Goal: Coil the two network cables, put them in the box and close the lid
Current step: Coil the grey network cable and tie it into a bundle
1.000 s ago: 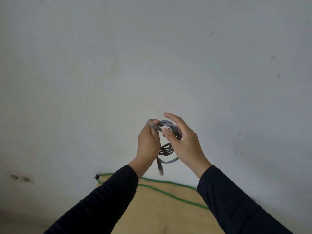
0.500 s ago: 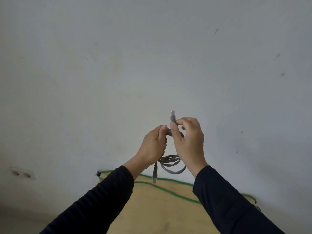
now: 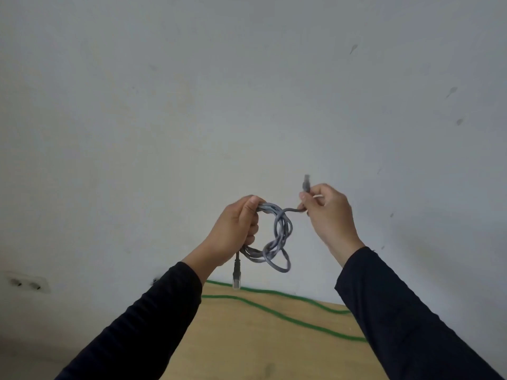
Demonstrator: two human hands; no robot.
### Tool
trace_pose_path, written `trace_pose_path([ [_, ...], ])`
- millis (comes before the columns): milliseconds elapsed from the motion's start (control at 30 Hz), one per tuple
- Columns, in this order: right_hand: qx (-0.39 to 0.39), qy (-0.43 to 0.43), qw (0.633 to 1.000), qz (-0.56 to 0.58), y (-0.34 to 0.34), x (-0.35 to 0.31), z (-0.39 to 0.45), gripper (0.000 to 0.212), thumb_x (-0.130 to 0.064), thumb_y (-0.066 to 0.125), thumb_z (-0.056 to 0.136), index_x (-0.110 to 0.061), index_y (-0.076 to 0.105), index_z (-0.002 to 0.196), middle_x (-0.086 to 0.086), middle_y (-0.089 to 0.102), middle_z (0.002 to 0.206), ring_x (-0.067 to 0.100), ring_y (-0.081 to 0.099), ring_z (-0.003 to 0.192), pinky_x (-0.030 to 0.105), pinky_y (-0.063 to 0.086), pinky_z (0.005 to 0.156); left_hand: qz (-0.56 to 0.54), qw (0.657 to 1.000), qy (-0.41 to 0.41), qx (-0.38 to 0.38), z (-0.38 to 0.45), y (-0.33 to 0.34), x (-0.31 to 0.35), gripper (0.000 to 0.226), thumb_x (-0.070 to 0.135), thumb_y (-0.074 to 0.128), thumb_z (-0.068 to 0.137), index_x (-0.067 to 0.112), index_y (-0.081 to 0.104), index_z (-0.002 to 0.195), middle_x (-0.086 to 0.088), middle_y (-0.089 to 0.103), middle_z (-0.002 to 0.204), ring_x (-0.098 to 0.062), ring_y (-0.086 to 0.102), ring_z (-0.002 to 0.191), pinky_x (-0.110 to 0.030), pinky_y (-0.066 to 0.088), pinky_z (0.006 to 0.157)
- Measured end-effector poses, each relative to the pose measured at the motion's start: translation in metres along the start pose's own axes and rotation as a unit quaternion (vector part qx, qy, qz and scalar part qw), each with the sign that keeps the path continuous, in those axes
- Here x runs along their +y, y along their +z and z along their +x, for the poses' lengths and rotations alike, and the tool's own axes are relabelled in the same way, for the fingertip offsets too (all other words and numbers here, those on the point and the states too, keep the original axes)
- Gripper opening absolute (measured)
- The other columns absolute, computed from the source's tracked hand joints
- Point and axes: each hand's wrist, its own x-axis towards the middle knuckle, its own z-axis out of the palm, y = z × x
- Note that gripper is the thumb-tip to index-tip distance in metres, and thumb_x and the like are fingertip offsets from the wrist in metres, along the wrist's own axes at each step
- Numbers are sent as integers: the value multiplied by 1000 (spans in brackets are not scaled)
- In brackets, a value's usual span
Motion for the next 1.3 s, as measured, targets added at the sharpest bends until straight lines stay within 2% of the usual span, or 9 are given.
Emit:
trace_pose_path([
  [133,-187,-19,980,-71,2,4,-5,13,-18,57,88,-20,69,84,-5,68,62,17,52,61,28,41,63,56,997,21,43,10,-6,-1,34,29,30,101,13,49,79,15,28,48,-7,21,42,-19,21,39],
  [267,-235,-93,952,-174,4,0,-5,23,-6,48,89,-8,69,82,6,55,58,17,38,52,19,31,47,97,994,9,43,13,-2,-8,34,32,30,101,13,44,76,15,32,45,-7,25,41,-18,26,39],
  [367,-262,-113,937,-204,3,2,-2,22,-3,46,89,-5,67,81,6,50,61,18,37,56,25,30,51,68,997,-7,38,11,-1,-12,33,32,29,101,11,39,78,15,30,48,-8,23,43,-18,24,39],
  [600,-221,-37,972,75,12,8,-15,24,1,41,94,-16,53,104,2,68,71,12,61,58,18,47,60,7,1000,-30,-5,6,11,-18,38,33,27,101,19,46,71,12,28,51,-7,19,44,-19,21,40],
  [767,-192,17,970,149,21,6,-15,25,-3,34,96,-14,55,104,2,71,75,16,54,60,19,37,54,96,990,-6,107,11,11,-22,37,33,29,101,23,47,71,12,35,48,-8,29,41,-22,28,42],
  [900,-151,-71,983,81,29,8,-23,28,-30,43,97,-29,53,122,-8,69,87,3,56,70,11,43,65,146,978,4,150,15,12,-24,36,31,28,101,27,46,70,5,39,56,-13,34,46,-24,32,45],
  [1000,-95,-138,986,19,39,15,-27,31,-15,51,93,-22,57,123,-21,60,88,-9,57,75,3,40,70,103,984,-9,142,13,17,-25,36,34,28,101,23,52,76,5,39,59,-11,35,47,-23,34,46],
  [1133,-24,-49,997,48,46,22,-28,27,-13,48,94,-24,61,114,-18,60,79,-9,54,66,9,41,65,88,985,-11,149,5,24,-32,35,30,28,101,20,61,105,9,49,71,-8,47,64,-21,42,60],
  [1300,27,50,992,115,62,31,-50,27,-18,45,95,-29,60,115,-5,66,100,-9,57,74,18,45,65,148,967,7,206,-11,35,-47,31,21,34,100,27,59,115,19,64,98,8,57,91,-4,40,75],
])
